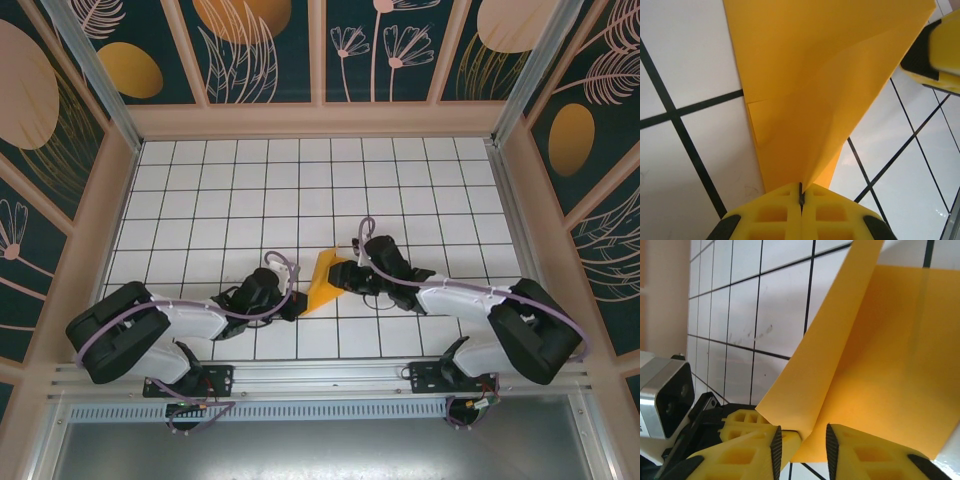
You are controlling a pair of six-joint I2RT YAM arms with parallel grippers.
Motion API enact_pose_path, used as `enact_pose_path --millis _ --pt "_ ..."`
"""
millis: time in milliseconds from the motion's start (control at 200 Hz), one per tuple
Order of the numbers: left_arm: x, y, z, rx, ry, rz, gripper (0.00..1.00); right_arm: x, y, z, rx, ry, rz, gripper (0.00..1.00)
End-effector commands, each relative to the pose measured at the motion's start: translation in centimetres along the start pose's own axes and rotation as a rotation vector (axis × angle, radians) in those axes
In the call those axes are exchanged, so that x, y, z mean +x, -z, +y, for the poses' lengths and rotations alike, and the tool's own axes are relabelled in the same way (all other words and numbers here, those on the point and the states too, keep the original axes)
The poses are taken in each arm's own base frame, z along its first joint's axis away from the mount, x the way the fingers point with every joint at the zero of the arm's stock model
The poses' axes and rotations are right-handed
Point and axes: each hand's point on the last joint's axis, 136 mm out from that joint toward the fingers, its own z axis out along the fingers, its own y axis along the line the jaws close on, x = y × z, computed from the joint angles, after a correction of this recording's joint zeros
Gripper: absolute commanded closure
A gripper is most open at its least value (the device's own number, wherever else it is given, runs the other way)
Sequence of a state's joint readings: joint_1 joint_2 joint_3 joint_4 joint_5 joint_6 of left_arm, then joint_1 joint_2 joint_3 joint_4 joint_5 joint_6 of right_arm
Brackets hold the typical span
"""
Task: Fold a paper plane with a square sheet of paper (pick it up from the middle)
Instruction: Fourth fold the wing at the center of the table.
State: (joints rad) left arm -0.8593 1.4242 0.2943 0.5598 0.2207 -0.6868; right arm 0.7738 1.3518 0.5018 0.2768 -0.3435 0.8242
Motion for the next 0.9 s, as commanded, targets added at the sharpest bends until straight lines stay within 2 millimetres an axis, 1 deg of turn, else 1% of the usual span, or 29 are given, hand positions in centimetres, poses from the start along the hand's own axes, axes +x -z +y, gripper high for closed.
enact_pose_path --millis 0,90,245,370,415,515,540,630,715,826,896 --pt "0.0 -0.3 -0.6 0.049 0.022 0.01 1.0 -0.8 -0.5 2.4 -0.08 0.028 -0.01 0.72" --pt "0.2 -0.6 -0.3 0.031 0.016 0.03 1.0 -0.5 -0.9 2.3 -0.075 0.024 0.005 0.76" --pt "0.6 -1.1 0.0 0.016 -0.006 0.061 1.0 -0.1 -1.3 1.4 -0.053 -0.01 0.009 0.76" --pt "0.4 -1.3 -0.3 0.021 -0.014 0.068 1.0 0.6 -1.8 1.9 -0.09 -0.014 0.05 0.76" --pt "0.5 -1.4 -0.3 0.023 -0.006 0.075 1.0 0.5 -2.0 1.8 -0.078 -0.021 0.043 0.76" --pt "0.8 -1.5 0.3 0.004 0.05 0.07 1.0 0.2 -2.4 0.6 -0.027 -0.054 0.017 0.77" --pt "0.8 -1.6 0.1 0.017 0.061 0.073 1.0 0.1 -2.6 0.3 -0.012 -0.063 0.013 0.77" --pt "1.2 -1.9 -0.2 0.036 0.088 0.102 1.0 -0.1 -3.2 0.3 -0.015 -0.07 0.014 0.78" --pt "1.3 -2.0 -0.3 0.043 0.098 0.111 1.0 -0.6 -3.2 0.4 -0.014 -0.083 -0.005 0.78" --pt "1.2 -1.8 -0.1 0.031 0.118 0.099 1.0 -0.9 -3.4 -0.3 0.012 -0.092 -0.013 0.78" --pt "1.2 -1.8 -0.4 0.043 0.124 0.107 1.0 -1.2 -3.4 -0.4 0.01 -0.099 -0.022 0.78"
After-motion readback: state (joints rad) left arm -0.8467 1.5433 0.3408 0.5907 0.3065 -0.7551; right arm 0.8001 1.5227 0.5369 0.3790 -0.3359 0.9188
